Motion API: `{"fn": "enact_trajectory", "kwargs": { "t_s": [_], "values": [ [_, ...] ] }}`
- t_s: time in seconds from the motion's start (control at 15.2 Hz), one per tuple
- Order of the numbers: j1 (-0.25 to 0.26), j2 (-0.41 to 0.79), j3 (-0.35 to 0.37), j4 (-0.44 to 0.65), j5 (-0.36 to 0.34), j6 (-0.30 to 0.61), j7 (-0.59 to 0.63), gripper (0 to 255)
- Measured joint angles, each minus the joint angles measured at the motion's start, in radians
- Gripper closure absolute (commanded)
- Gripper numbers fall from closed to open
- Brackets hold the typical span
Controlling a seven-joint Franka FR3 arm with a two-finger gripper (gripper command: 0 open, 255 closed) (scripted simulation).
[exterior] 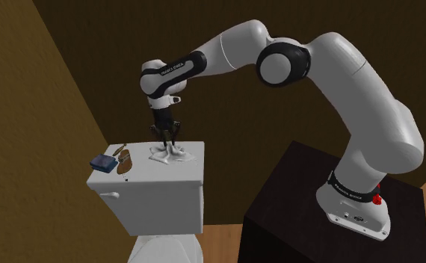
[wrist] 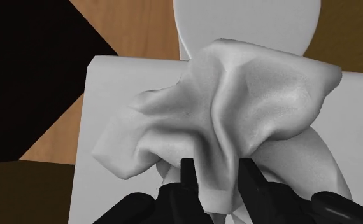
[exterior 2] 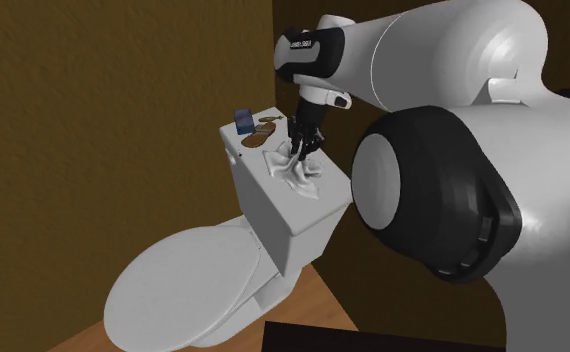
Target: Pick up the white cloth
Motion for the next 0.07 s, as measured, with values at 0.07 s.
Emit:
{"fn": "enact_trajectory", "kwargs": {
  "t_s": [0.07],
  "values": [
    [-0.001,-0.004,0.0,0.0,0.0,-0.005,0.001,255]
  ]
}}
